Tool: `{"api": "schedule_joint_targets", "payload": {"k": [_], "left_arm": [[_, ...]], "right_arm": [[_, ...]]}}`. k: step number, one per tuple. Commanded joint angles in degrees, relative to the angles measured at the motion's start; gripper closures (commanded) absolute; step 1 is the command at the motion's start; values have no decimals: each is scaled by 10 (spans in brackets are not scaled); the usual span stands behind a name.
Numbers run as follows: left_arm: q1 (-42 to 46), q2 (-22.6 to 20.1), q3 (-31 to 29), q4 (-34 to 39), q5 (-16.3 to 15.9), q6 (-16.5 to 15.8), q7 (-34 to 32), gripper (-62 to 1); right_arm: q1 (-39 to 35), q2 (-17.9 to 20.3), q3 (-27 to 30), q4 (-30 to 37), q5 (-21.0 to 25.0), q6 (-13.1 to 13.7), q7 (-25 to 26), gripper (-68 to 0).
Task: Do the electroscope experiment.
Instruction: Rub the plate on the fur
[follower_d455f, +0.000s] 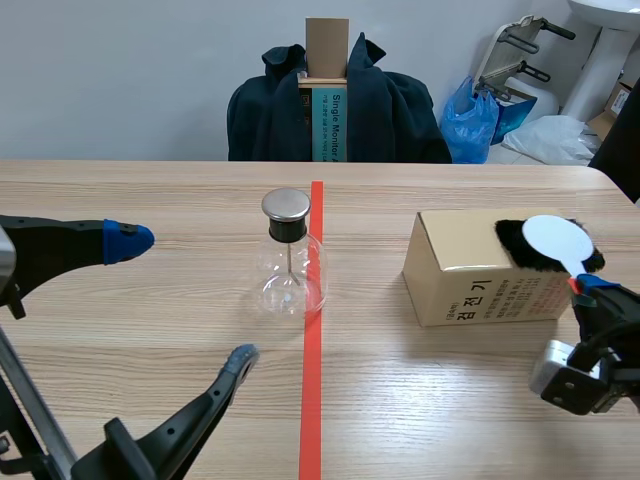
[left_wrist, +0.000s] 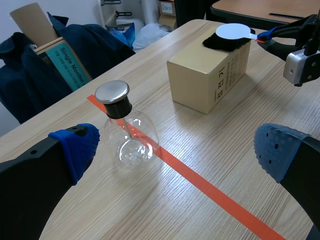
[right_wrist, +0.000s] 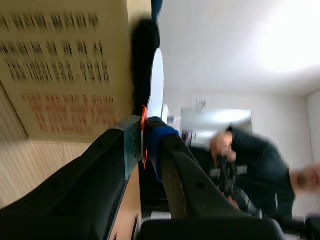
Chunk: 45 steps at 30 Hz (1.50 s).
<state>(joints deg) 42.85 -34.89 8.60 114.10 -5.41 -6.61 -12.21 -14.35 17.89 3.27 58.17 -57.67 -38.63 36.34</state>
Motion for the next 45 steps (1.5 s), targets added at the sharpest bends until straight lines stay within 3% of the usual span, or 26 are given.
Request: {"api": "schedule_joint_targets", "payload": {"k": [1, 3, 7, 12, 16, 18, 20, 21, 23, 25, 26, 30, 31, 33, 34, 35, 39, 40, 43, 44, 45], "left_arm": [[-1, 2, 3, 4, -5, 1, -8, -623], [-1, 2, 3, 4, -2, 1, -8, -623], [-1, 2, 3, 4, 6, 1, -8, -623], [-2, 2, 3, 3, 6, 1, -8, -623], [-1, 2, 3, 3, 17, 1, -8, -623], [-1, 2, 3, 3, 19, 0, -8, -623], [-1, 2, 3, 3, 18, 0, -8, -623], [-1, 3, 3, 3, 18, 0, -8, -623], [-1, 2, 3, 3, 18, 0, -8, -623], [-1, 2, 3, 3, 18, 0, -8, -623], [-1, 2, 3, 3, 18, 0, -8, -623], [-1, 2, 3, 3, 18, 0, -8, -623], [-2, 2, 3, 3, 18, 0, -8, -623], [-2, 2, 3, 3, 18, 0, -8, -623], [-2, 2, 3, 3, 18, 0, -8, -623], [-2, 2, 3, 3, 18, 0, -8, -623], [-2, 2, 3, 3, 18, 0, -8, -623], [-2, 2, 3, 3, 18, 0, -8, -623], [-2, 2, 3, 3, 18, 0, -3, -623], [-1, 2, 3, 3, 18, 0, -3, -623], [-1, 2, 3, 3, 18, 0, -1, -623]], "right_arm": [[0, 8, 2, 4, -3, -6, 41, -8], [1, 6, 2, 4, -13, -8, 45, -8], [0, 7, 2, 4, -14, -3, -62, -8], [-1, 5, -3, 4, -27, -4, -2, -8], [1, 8, 4, 4, -27, 0, -106, -8], [1, 12, 5, 4, -23, 22, -63, -8], [1, 9, 4, 4, -26, 25, 5, -8], [1, 6, 4, 4, -33, 24, 15, -8], [1, -1, 4, 5, -37, 3, -48, -8], [1, 0, 5, 5, -36, 2, -128, -8], [1, 2, 6, 5, -35, 9, -127, -8], [2, 2, 4, 5, -37, 21, 15, -8], [2, -1, 4, 6, -37, 14, 9, -8], [2, -4, 4, 7, -36, -6, -79, -8], [2, -4, 5, 7, -36, -5, -116, -8], [1, -2, 5, 7, -36, -1, -121, -8], [2, -1, 5, 7, -37, 11, 33, -8], [2, -4, 5, 9, -38, 7, 29, -8], [1, -7, 6, 13, -38, -6, -112, -8], [0, -3, 6, 13, -38, 1, -125, -8], [0, 2, 6, 13, -38, 14, -104, -8]]}}
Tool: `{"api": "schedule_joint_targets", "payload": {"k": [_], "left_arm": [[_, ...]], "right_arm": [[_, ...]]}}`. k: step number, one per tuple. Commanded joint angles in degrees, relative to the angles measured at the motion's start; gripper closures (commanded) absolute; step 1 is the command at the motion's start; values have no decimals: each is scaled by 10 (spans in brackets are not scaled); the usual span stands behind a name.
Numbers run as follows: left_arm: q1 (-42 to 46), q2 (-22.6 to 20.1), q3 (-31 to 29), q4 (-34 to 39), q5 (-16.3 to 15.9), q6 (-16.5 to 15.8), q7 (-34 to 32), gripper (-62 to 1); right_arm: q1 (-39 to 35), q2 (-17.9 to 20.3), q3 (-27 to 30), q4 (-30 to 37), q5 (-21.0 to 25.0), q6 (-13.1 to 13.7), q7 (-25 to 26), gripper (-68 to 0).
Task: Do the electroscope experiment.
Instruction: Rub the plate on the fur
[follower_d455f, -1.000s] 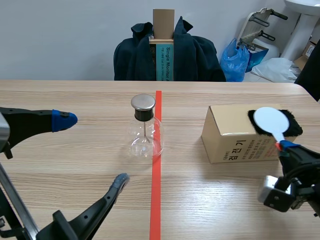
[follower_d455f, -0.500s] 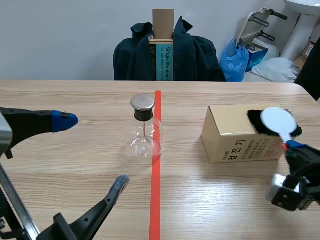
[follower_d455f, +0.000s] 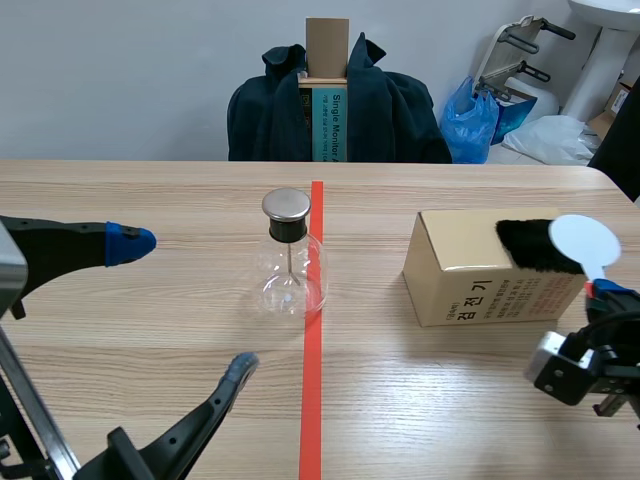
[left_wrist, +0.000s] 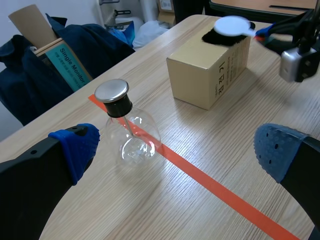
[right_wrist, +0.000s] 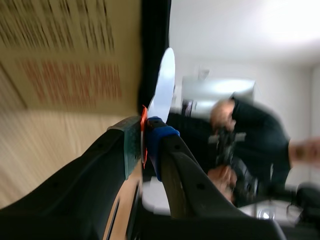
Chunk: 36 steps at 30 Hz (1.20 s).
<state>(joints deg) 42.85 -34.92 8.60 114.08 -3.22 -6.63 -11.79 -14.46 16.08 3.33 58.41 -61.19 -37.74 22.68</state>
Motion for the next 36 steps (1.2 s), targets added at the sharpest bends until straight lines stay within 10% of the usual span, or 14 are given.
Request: {"api": "schedule_joint_targets", "payload": {"k": [1, 4, 8, 13, 17, 22, 26, 31, 36], "left_arm": [[-2, 3, 3, 3, -3, 0, -4, -623], [-2, 3, 3, 3, -3, 0, -2, -623], [-2, 3, 3, 3, -3, 0, -1, -623], [-2, 3, 3, 3, -3, 0, 1, -623], [-2, 3, 3, 3, -3, 0, 9, -623], [-2, 3, 3, 3, -3, 0, 11, -623], [-2, 3, 3, 3, -3, 0, 12, -623], [-2, 3, 3, 3, -3, 0, 12, -623], [-2, 3, 3, 3, -3, 1, 12, -623]], "right_arm": [[2, 22, 5, 10, -3, 15, 76, -8], [3, 14, 3, 12, -8, 12, 140, -8], [1, 9, 5, 15, -15, 4, -20, -8], [3, 13, 5, 17, -17, 11, 123, -8], [2, 8, 5, 17, -17, -1, -27, -8], [3, 14, 5, 18, -18, 0, 103, -8], [1, 9, 5, 19, -18, -8, -26, -8], [5, 16, 5, 21, -19, 15, 106, -8], [-1, 14, 5, 22, -18, 30, -5, -8]]}}
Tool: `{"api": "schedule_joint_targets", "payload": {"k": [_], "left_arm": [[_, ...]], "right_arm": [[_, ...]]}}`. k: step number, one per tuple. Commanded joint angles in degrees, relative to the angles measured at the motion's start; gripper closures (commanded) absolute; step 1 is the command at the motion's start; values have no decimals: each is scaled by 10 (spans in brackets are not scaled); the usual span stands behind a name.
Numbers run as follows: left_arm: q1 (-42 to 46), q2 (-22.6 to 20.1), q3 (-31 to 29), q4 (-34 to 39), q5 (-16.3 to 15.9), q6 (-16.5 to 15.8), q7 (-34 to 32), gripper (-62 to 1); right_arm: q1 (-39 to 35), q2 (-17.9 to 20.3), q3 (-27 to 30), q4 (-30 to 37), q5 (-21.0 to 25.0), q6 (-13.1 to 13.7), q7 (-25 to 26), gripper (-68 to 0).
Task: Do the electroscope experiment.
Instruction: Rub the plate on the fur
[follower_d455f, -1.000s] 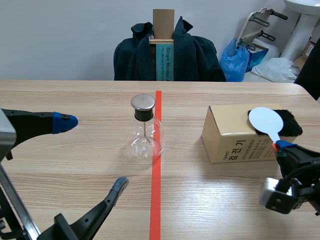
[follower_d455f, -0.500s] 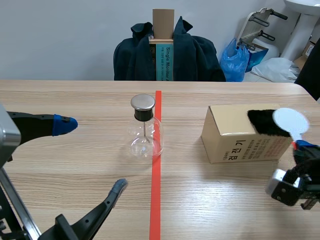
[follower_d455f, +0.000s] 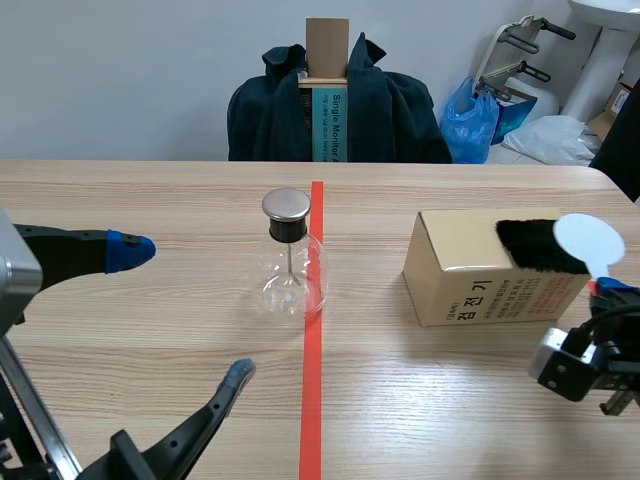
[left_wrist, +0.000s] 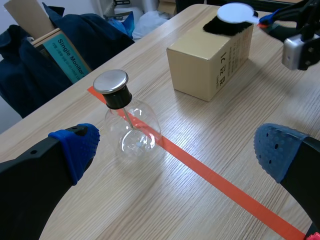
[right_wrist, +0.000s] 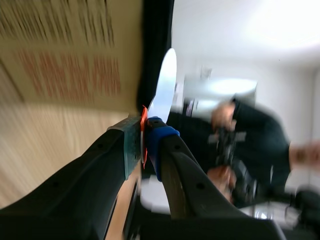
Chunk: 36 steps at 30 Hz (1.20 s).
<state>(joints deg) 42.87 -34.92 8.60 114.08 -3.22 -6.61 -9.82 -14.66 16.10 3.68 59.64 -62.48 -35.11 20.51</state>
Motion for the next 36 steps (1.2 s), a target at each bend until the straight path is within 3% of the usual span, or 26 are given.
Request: {"api": "schedule_joint_targets", "payload": {"k": [1, 6, 15, 23, 28, 36], "left_arm": [[-2, 3, 3, 3, -3, 0, -9, -623], [-2, 3, 3, 3, -3, 0, -9, -623], [-2, 3, 3, 3, -4, 0, -9, -623], [-2, 3, 3, 3, -4, 0, -9, -623], [-2, 3, 3, 3, -4, 0, -9, -623], [-2, 3, 3, 3, -4, 0, -9, -623]], "right_arm": [[1, 15, 2, 10, -5, 9, 39, -8], [1, 15, 2, 10, -4, 9, 124, -8], [2, 18, 2, 10, -3, 0, 133, -8], [3, 35, 25, 32, 15, -62, 127, -8], [4, 67, 48, 106, 51, -76, 98, -8], [17, 146, 99, 311, 154, -75, 26, -8]]}}
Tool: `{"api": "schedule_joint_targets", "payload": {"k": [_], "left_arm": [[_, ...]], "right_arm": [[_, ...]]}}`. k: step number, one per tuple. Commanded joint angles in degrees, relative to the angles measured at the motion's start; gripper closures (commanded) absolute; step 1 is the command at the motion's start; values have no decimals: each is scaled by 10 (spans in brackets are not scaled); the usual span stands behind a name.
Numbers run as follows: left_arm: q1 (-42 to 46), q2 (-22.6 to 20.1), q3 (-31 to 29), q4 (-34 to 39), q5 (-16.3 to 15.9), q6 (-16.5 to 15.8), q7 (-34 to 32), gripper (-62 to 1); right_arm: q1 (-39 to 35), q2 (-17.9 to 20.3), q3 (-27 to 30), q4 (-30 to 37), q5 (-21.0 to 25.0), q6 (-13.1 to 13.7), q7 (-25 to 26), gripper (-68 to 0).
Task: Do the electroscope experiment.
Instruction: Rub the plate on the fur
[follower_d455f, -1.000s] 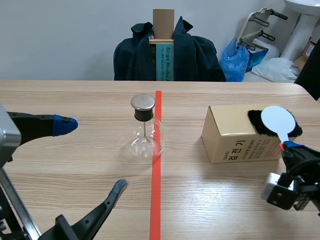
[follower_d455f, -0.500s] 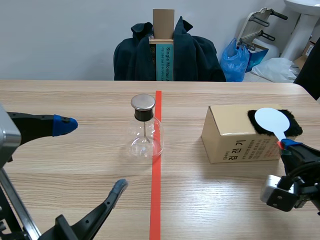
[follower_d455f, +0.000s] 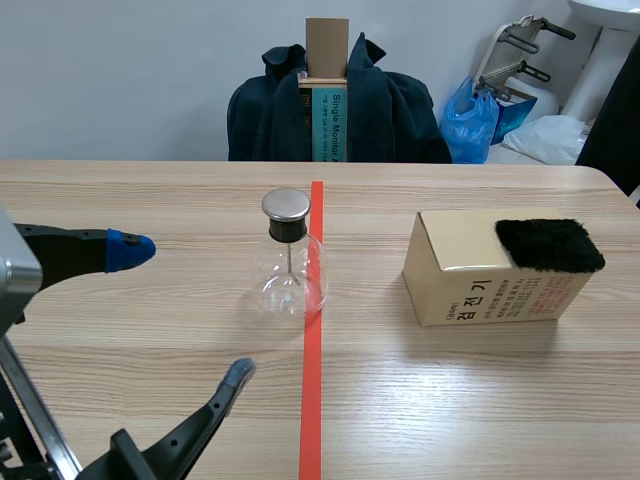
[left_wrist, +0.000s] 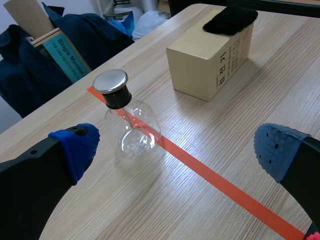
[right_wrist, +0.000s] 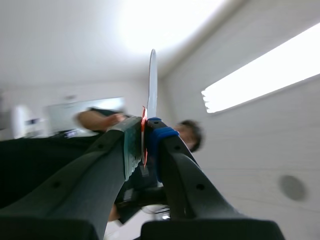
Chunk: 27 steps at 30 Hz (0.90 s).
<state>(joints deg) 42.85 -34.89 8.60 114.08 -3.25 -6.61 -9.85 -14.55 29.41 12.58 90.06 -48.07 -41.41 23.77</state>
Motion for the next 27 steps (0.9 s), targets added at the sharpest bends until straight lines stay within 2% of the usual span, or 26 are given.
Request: {"api": "schedule_joint_targets", "payload": {"k": [1, 5, 8, 12, 19, 22, 24, 27], "left_arm": [[-2, 3, 3, 3, -3, 0, -8, -623], [-2, 3, 3, 3, -3, 0, -8, -623], [-2, 3, 3, 3, -3, 0, -8, -623], [-2, 2, 3, 3, -3, 0, -6, -623], [-11, 2, 3, -1, -6, -4, 1, -623], [-40, 2, 3, -23, -30, -8, 15, -623], [-66, -4, 4, -51, -54, -18, 20, -543], [-110, -5, 4, -105, -101, -38, 19, -349]], "right_arm": [[21, 22, 17, 28, 22, -10, -14, -8], [46, 50, 43, 90, 66, -7, -44, -8], [63, 66, 58, 112, 86, 3, -55, -8], [88, 81, 63, 118, 104, 25, -55, -8], [126, 84, 63, 118, 118, 58, -48, -8], [131, 84, 63, 118, 123, 68, -34, -8], [132, 84, 63, 118, 124, 68, -31, -8], [131, 84, 62, 118, 125, 70, -25, -8]]}}
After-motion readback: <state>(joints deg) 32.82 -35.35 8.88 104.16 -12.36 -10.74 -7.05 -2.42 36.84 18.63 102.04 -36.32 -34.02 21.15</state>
